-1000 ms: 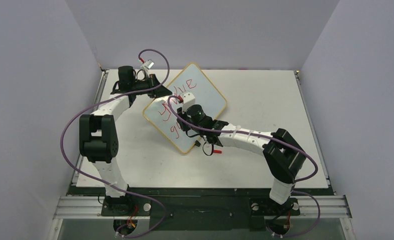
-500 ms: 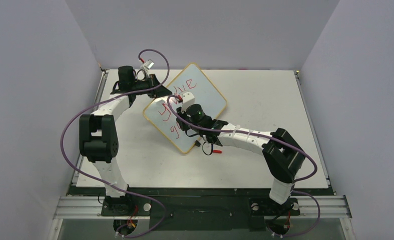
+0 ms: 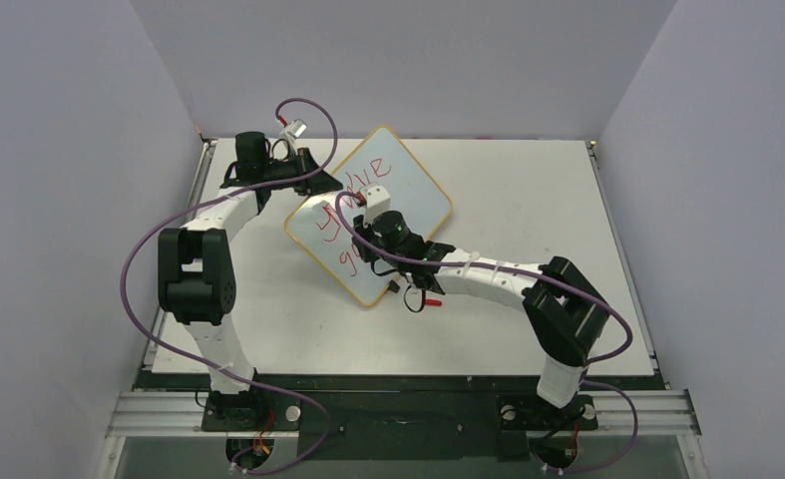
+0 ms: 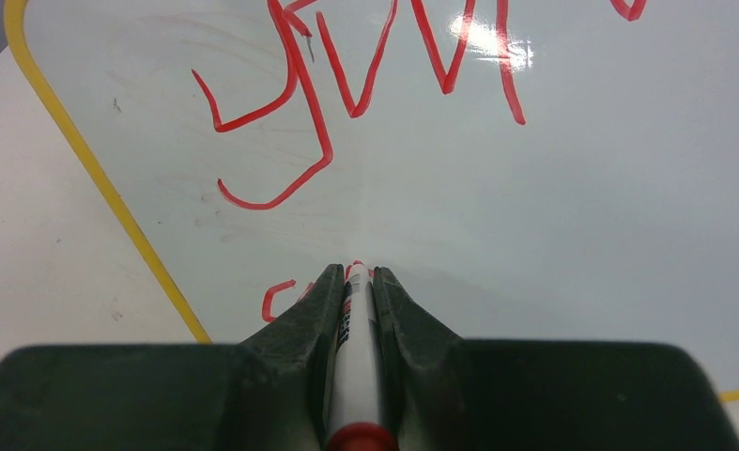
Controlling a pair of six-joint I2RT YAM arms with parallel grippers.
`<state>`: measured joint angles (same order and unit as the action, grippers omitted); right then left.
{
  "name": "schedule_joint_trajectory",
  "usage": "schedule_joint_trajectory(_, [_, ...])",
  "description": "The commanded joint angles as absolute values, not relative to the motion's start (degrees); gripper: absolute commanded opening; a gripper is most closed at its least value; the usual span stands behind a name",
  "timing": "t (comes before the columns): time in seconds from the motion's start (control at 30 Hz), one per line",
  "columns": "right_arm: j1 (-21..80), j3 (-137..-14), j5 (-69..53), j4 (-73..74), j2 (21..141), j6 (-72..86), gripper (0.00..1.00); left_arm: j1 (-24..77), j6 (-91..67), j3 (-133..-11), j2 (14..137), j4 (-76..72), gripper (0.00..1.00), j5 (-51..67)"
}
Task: Write a sentence on the whiteboard
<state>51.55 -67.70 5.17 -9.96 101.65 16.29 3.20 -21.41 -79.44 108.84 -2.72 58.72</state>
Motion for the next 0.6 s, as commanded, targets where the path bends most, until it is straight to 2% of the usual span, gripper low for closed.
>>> schedule_joint_trajectory(0.0, [51.0,-65.5,6.8,-8.5,100.9,16.9,0.00,3.9,-15.3,-80.6,109.0,-9.9,0.00,57.2])
schedule_joint_trajectory(0.57, [51.6,-62.2,6.6,-9.2,99.3,17.8,0.00,3.9,-15.3,-80.6,108.8,-9.9,0.00,57.1])
